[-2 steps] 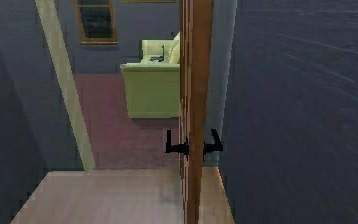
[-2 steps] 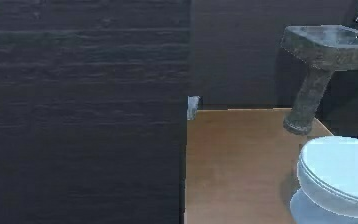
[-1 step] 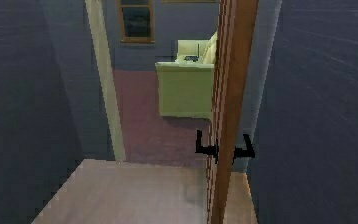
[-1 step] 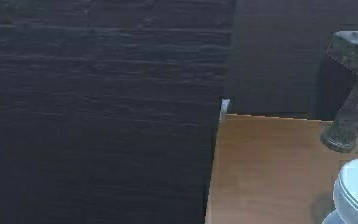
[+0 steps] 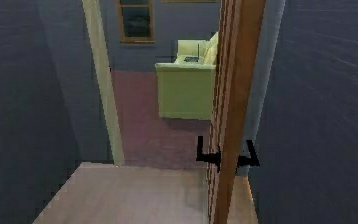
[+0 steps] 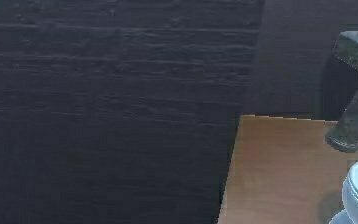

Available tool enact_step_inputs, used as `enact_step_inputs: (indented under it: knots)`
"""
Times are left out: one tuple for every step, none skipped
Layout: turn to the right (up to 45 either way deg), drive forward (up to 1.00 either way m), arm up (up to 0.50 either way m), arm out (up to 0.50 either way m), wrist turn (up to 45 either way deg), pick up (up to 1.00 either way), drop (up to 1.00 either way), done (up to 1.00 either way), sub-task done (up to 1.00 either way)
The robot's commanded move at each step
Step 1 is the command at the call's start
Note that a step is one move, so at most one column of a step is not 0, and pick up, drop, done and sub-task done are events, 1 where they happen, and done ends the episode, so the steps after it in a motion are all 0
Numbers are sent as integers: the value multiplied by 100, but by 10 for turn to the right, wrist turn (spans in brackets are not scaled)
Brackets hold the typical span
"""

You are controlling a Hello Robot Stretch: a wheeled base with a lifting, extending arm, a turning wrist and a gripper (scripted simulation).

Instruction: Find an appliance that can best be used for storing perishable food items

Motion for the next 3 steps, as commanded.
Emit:
enact_step_inputs:
  knots:
    - [-180,0,0,0,0,0,0,0,0]
    - [0,75,0,0,0,0,0,0,0]
    - [210,0,0,0,0,0,0,0,0]
